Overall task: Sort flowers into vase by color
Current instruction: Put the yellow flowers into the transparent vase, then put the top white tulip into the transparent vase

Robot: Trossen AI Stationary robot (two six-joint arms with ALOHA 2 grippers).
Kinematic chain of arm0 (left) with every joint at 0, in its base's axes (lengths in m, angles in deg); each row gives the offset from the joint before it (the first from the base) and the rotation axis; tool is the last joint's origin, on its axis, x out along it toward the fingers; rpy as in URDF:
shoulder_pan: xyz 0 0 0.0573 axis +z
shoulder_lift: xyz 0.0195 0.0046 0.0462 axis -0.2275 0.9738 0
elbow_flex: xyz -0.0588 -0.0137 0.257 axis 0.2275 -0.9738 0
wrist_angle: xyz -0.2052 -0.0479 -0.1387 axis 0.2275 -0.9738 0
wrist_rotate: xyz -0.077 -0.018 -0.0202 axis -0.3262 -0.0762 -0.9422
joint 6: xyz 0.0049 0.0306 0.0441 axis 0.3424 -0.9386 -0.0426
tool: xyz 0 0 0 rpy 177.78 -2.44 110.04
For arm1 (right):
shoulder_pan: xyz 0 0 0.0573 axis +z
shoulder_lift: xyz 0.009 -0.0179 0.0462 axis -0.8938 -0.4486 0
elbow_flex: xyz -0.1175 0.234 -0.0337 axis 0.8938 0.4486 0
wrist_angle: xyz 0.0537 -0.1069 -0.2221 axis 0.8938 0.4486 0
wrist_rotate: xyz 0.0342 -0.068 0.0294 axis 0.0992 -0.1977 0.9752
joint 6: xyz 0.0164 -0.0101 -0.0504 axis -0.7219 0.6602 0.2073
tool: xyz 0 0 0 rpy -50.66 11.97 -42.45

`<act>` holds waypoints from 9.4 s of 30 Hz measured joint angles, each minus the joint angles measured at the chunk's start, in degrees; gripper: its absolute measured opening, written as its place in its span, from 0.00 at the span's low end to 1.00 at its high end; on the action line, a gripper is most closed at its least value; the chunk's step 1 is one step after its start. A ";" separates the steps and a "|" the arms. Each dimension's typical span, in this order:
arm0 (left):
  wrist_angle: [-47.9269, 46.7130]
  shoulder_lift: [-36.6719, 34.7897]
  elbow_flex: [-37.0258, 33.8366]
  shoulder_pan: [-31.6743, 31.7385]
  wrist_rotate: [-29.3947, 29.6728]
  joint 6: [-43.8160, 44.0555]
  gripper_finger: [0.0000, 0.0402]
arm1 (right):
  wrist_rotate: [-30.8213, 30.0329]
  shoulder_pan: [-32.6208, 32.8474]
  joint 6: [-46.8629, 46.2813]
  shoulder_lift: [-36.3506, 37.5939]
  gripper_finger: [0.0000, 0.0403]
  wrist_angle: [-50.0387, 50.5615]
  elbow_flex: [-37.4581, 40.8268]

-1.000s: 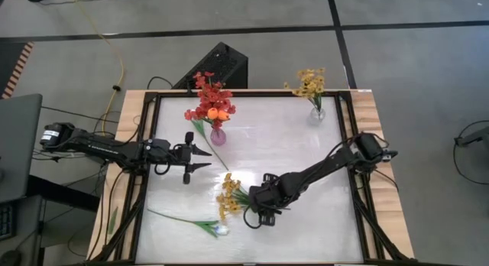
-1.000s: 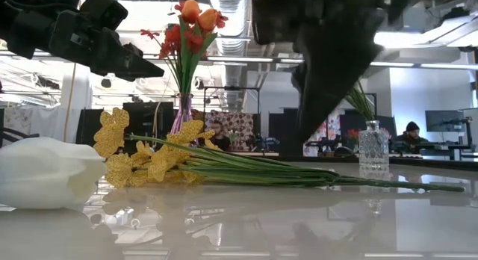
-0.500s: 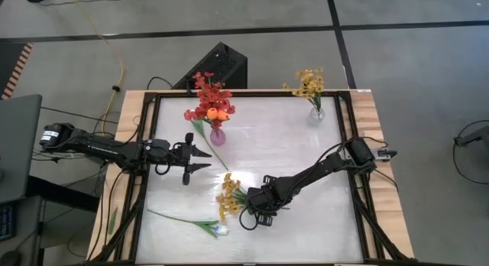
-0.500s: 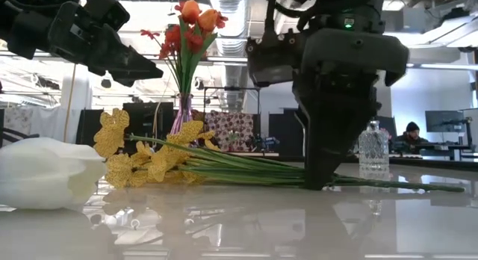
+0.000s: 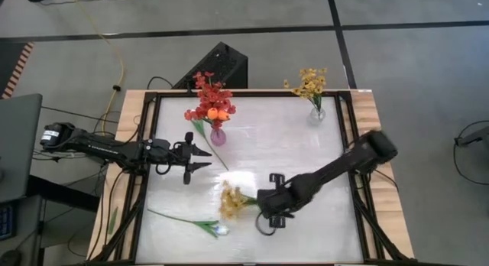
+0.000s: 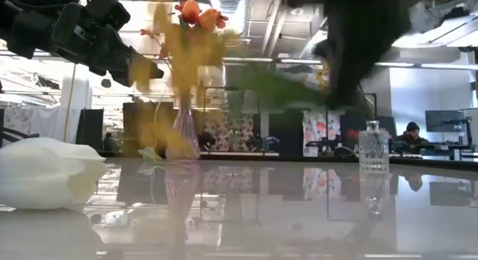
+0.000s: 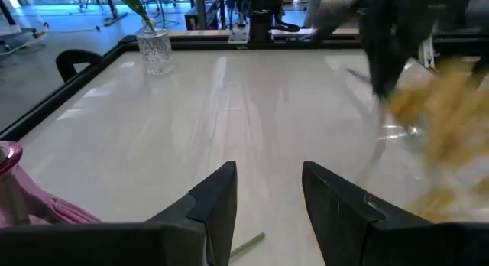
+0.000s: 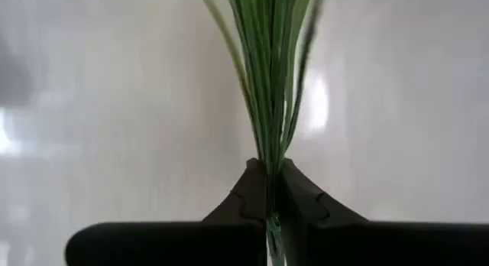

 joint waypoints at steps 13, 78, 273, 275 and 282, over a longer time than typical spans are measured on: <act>-0.52 0.02 0.00 -0.02 0.38 -0.83 0.35 | -27.70 -2.16 -3.62 43.88 0.09 -22.26 36.19; -0.59 0.02 -0.07 0.00 6.01 -3.04 0.35 | -43.39 -53.94 6.95 58.82 0.09 -70.46 64.33; -18.33 0.01 -0.04 -0.02 8.68 10.34 0.35 | 18.53 -11.49 -7.04 11.65 0.11 5.15 21.60; -17.59 0.00 -0.04 -0.02 8.72 10.21 0.35 | 18.01 -10.64 -7.91 13.52 0.14 4.55 21.95; -14.15 0.00 -0.04 -0.02 8.87 8.59 0.35 | 15.19 -9.20 -8.01 15.40 0.33 1.40 21.91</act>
